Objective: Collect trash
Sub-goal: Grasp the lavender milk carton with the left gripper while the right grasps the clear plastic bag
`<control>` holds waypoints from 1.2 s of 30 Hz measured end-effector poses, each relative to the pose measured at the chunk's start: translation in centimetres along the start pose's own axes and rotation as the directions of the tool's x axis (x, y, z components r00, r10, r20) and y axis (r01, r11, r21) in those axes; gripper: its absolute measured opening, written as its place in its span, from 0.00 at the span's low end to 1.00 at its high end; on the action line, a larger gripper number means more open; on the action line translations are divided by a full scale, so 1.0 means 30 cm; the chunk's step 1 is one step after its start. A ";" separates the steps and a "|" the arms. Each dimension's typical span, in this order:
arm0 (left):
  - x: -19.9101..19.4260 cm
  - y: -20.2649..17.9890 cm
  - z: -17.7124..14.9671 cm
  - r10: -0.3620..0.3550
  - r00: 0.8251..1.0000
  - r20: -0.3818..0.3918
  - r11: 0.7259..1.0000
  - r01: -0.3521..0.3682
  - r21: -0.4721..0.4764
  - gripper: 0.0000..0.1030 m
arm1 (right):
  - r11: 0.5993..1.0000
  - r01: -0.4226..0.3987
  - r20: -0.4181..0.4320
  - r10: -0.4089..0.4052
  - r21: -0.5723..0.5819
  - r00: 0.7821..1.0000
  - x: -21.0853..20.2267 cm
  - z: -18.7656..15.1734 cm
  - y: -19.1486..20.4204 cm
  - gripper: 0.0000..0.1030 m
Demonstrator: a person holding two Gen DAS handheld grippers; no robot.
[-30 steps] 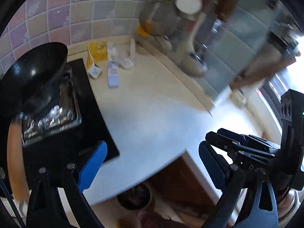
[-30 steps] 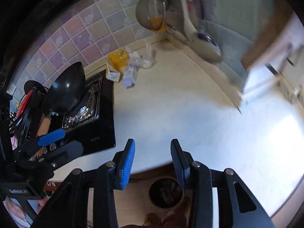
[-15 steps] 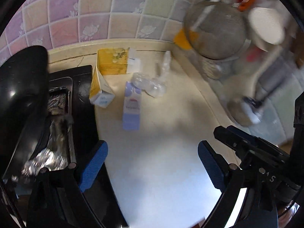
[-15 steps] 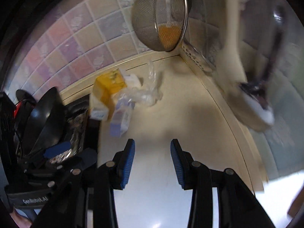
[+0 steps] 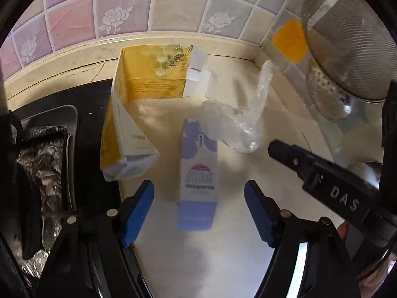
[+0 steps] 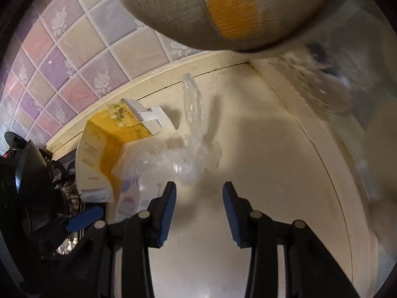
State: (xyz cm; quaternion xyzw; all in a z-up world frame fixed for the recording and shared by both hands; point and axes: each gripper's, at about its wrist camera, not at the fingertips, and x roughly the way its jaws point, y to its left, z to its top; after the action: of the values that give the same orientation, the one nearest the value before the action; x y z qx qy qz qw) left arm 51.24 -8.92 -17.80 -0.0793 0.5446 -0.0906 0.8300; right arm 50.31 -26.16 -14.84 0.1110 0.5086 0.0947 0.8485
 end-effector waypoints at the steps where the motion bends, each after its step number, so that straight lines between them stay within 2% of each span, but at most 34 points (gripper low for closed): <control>1: 0.010 0.002 0.005 -0.002 1.000 -0.001 1.000 0.002 -0.002 0.71 | 1.000 -0.001 -0.002 0.001 -0.005 1.000 0.011 0.009 0.000 0.38; 4: 0.035 0.003 0.018 -0.009 1.000 -0.001 1.000 0.009 -0.009 0.69 | 1.000 -0.005 -0.019 0.005 -0.020 1.000 0.063 0.034 0.006 0.38; 9: 0.073 0.004 0.035 0.003 1.000 -0.022 1.000 -0.003 -0.003 0.53 | 1.000 -0.017 -0.005 0.016 -0.018 1.000 0.110 0.067 0.006 0.38; 15: 0.111 0.025 0.033 0.012 0.999 -0.051 1.000 -0.013 -0.026 0.38 | 0.998 -0.046 -0.039 0.045 -0.049 0.998 0.177 0.098 0.027 0.38; 21: 0.107 0.034 0.020 0.019 0.999 -0.050 0.999 -0.021 -0.048 0.36 | 0.995 -0.087 -0.077 0.083 -0.049 0.994 0.211 0.107 0.039 0.37; 24: 0.093 0.045 -0.001 0.020 0.999 -0.049 0.998 -0.023 -0.065 0.35 | 0.993 -0.099 -0.079 0.094 -0.060 0.992 0.202 0.092 0.045 0.28; 28: 0.074 0.023 -0.030 0.022 0.999 -0.049 0.997 -0.025 -0.067 0.34 | 0.994 -0.067 -0.060 0.061 -0.088 0.996 0.155 0.056 0.064 0.23; 36: -0.028 -0.020 -0.147 0.020 0.999 -0.043 0.999 -0.022 -0.047 0.34 | 0.993 -0.039 -0.007 0.038 -0.115 0.999 -0.016 -0.051 0.078 0.22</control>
State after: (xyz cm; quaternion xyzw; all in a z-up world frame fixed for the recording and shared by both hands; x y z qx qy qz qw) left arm 46.82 -9.44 -18.65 -0.0913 0.5649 -0.0709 0.8170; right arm 48.63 -23.91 -14.47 0.0718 0.5022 0.1404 0.8503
